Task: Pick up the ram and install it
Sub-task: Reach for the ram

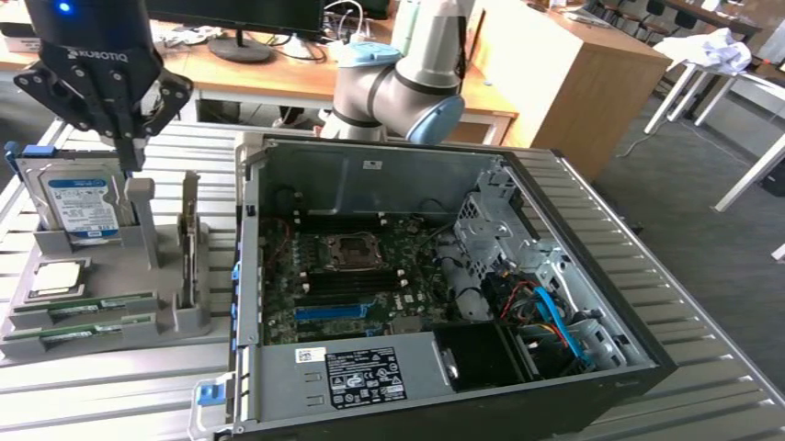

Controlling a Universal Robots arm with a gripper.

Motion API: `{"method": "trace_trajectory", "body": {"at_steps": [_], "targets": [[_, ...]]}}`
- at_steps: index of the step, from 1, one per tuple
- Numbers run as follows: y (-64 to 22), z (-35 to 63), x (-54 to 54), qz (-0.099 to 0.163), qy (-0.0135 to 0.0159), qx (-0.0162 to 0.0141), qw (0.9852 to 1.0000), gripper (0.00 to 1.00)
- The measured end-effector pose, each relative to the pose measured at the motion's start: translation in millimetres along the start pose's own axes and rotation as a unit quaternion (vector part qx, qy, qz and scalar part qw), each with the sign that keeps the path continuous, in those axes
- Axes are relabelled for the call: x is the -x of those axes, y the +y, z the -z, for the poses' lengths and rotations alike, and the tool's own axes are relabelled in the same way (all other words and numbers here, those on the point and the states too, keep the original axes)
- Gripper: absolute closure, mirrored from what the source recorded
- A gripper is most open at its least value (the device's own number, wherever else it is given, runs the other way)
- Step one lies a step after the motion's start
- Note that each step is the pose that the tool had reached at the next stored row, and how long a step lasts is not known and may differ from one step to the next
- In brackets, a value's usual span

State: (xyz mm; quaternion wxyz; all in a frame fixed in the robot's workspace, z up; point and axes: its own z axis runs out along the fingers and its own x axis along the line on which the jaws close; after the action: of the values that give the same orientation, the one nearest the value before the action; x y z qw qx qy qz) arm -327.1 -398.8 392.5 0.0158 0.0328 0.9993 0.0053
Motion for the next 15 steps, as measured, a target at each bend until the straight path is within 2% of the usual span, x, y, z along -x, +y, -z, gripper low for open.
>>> {"method": "trace_trajectory", "body": {"at_steps": [4, 15], "targets": [[-0.4, 0.2, -5.8, 0.0, -0.0002, 0.0, 1.0, 0.9], [-2.5, 0.2, -5.9, 0.0, -0.0001, 0.0, 1.0, 0.9]]}}
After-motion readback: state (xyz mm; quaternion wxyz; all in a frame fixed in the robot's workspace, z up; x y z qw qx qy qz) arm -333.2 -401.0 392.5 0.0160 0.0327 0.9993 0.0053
